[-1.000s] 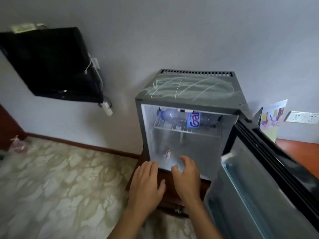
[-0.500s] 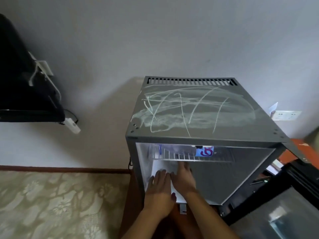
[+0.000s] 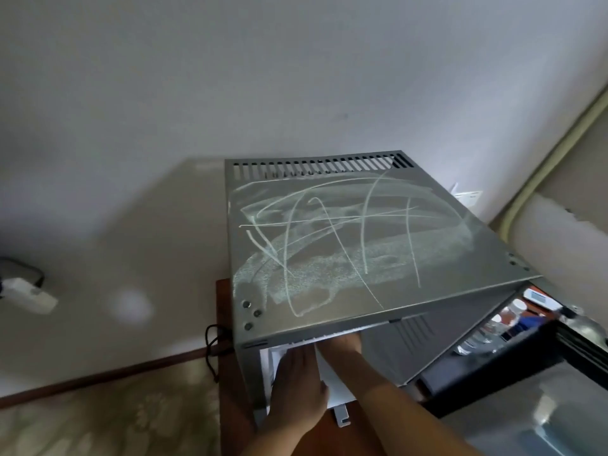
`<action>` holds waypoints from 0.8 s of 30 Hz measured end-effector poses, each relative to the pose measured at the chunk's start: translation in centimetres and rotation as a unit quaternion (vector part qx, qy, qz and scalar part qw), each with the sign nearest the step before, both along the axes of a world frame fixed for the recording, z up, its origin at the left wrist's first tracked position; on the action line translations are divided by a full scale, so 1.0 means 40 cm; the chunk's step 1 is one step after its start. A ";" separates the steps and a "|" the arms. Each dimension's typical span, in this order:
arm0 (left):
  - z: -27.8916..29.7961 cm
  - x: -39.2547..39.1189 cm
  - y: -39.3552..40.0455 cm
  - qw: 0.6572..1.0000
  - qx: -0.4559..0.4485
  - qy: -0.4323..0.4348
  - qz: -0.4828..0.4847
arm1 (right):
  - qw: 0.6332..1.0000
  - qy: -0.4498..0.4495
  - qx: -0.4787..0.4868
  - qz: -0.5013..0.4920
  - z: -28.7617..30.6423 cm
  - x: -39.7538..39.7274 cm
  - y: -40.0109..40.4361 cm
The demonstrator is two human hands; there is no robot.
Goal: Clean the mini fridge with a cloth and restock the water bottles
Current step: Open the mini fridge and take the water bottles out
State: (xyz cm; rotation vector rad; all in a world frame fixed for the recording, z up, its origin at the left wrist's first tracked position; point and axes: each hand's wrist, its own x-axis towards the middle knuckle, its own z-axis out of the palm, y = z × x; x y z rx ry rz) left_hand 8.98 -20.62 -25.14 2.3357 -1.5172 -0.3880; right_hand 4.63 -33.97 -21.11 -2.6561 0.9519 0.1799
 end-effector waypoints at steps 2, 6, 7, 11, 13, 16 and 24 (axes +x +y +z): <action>-0.013 0.000 -0.003 1.000 -0.006 -0.001 0.011 | 1.000 -0.020 0.019 -0.015 0.012 0.005 0.003; 0.007 -0.031 0.035 0.997 -0.034 0.056 0.028 | 0.999 -0.052 0.002 -0.013 0.022 0.020 0.014; 0.010 -0.036 0.041 0.996 -0.037 0.078 0.030 | 0.999 -0.053 -0.013 -0.001 0.014 0.021 0.016; 0.009 -0.047 0.095 0.999 -0.051 0.010 0.013 | 0.992 -0.069 0.017 -0.107 -0.028 0.028 0.041; 0.023 -0.063 0.122 0.998 -0.067 -0.017 0.008 | 0.984 -0.088 0.026 -0.155 0.000 -0.015 0.088; 0.104 -0.141 0.141 0.996 -0.069 -0.058 0.019 | 0.982 -0.116 -0.002 -0.152 0.046 -0.173 0.170; 0.211 -0.646 0.245 0.988 -0.147 0.010 0.045 | 0.956 -0.258 -0.127 -0.056 0.220 -0.767 0.367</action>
